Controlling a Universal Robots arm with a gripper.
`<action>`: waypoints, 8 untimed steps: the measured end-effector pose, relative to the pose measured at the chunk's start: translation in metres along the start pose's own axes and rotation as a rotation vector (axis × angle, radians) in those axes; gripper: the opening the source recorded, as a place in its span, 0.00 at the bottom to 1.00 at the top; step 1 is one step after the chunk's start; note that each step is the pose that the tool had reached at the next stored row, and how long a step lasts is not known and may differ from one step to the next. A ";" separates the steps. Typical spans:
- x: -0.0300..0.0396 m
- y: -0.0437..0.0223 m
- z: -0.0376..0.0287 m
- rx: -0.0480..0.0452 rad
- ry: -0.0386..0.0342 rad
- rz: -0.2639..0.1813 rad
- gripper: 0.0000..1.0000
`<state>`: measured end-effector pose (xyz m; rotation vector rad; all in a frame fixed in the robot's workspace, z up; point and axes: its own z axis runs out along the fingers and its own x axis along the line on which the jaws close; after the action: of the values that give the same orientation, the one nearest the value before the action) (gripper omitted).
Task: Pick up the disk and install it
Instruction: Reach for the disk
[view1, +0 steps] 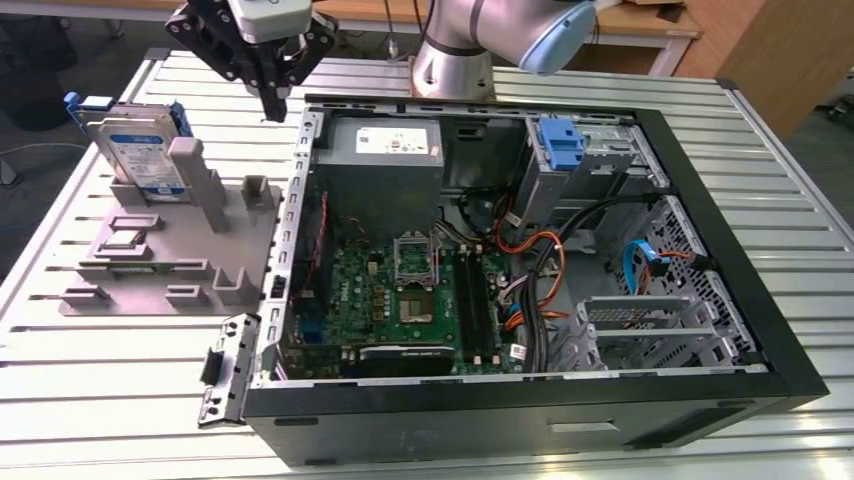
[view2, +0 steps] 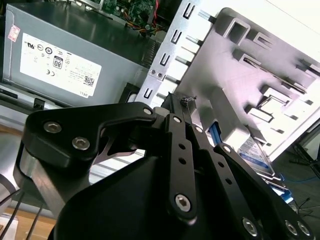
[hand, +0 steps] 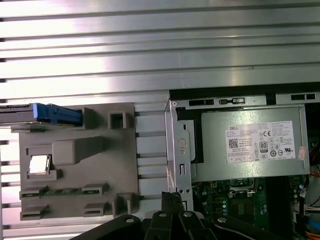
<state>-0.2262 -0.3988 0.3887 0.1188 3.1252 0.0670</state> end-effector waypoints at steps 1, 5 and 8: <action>0.0013 -0.0001 0.0002 0.0000 0.0000 0.000 0.10; 0.0097 -0.0006 0.0010 -0.0001 -0.0001 0.000 0.10; 0.0184 -0.0008 0.0017 -0.0001 -0.0001 0.000 0.10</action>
<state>-0.2445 -0.3982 0.3868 0.1191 3.1250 0.0672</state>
